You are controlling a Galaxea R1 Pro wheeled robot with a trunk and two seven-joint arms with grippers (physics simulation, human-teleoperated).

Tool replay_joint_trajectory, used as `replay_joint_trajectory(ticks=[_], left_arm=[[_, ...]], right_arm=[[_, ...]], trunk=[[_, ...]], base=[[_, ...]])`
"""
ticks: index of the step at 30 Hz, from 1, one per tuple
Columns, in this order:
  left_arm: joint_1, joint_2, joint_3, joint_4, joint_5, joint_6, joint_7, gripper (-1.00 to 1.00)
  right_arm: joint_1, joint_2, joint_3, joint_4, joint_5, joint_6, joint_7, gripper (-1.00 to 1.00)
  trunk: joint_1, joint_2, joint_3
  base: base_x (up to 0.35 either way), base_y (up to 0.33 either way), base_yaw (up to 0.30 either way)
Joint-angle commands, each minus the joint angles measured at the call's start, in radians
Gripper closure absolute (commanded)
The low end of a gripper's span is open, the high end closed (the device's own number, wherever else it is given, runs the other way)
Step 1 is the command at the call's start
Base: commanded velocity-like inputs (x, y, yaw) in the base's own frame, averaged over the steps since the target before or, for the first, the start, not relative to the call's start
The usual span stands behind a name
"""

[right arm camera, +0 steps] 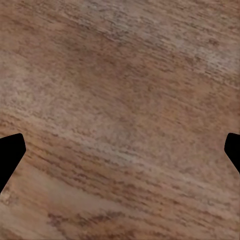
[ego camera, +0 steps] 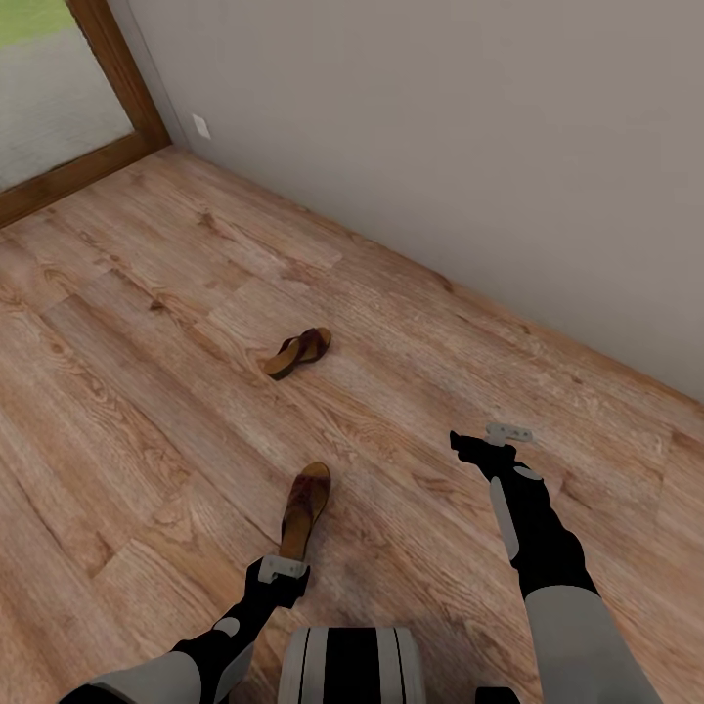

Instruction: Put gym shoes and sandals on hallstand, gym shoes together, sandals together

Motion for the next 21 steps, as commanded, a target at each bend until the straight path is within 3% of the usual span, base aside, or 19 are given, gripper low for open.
replay_joint_trajectory(ticks=[1,7,15,21], left_arm=[[-0.001,0.000,-0.004,0.002,0.011,-0.003,-0.006,-1.00],[-0.001,0.000,-0.004,0.002,0.011,-0.003,-0.006,-1.00],[-0.001,0.000,-0.004,0.002,0.011,-0.002,-0.006,-1.00],[-0.001,0.000,-0.004,0.002,0.012,-0.003,-0.006,-1.00]], right_arm=[[0.000,0.001,-0.002,-0.001,0.003,0.005,0.000,-1.00],[0.000,0.001,-0.003,-0.002,0.003,0.005,0.000,-1.00],[0.000,0.001,-0.003,-0.002,0.003,0.005,0.000,-1.00],[0.000,0.001,-0.003,-0.002,0.003,0.005,0.000,-1.00]], trunk=[[0.000,0.000,-0.001],[0.000,0.000,-0.001],[0.003,-0.002,-0.037],[0.003,-0.002,-0.044]], base=[[0.000,0.000,0.000],[0.000,0.000,0.000],[0.000,0.000,0.000],[0.000,0.000,0.000]])
